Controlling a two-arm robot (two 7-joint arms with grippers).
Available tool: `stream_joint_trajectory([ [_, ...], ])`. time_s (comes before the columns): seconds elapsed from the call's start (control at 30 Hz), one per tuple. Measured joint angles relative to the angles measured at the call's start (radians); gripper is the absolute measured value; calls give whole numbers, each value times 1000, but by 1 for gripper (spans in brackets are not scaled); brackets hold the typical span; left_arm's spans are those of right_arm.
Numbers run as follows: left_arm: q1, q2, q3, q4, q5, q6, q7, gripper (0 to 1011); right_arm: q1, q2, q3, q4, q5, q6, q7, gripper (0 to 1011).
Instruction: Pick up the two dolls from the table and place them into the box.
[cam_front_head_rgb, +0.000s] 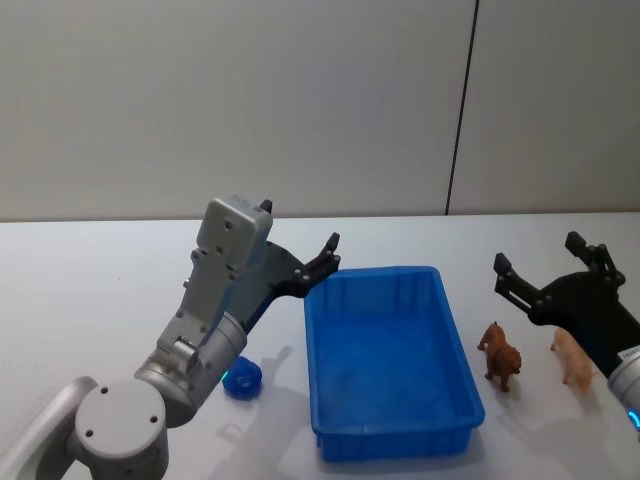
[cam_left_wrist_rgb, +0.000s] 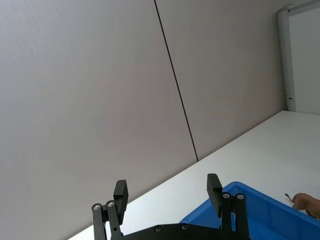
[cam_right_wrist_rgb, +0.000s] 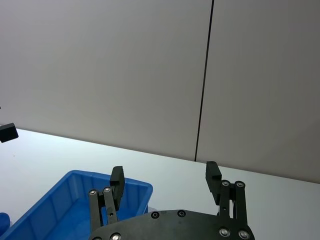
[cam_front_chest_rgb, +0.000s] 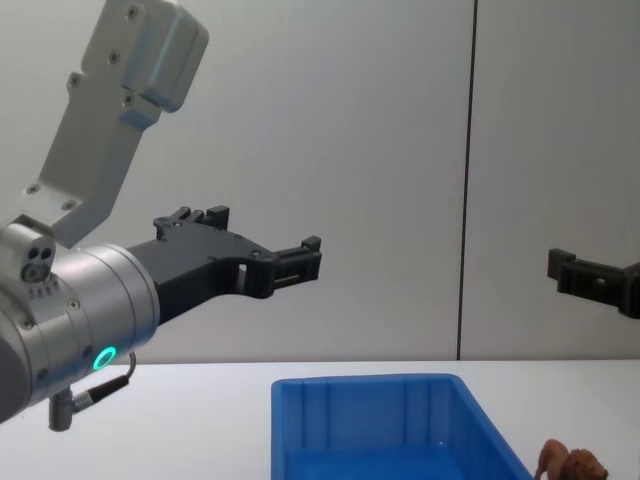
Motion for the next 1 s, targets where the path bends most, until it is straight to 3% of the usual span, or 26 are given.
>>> stream_joint_trajectory([
  [1.0,0,0,0,0,0,0,0,1001,0,0,0,0,0,0,0,1001],
])
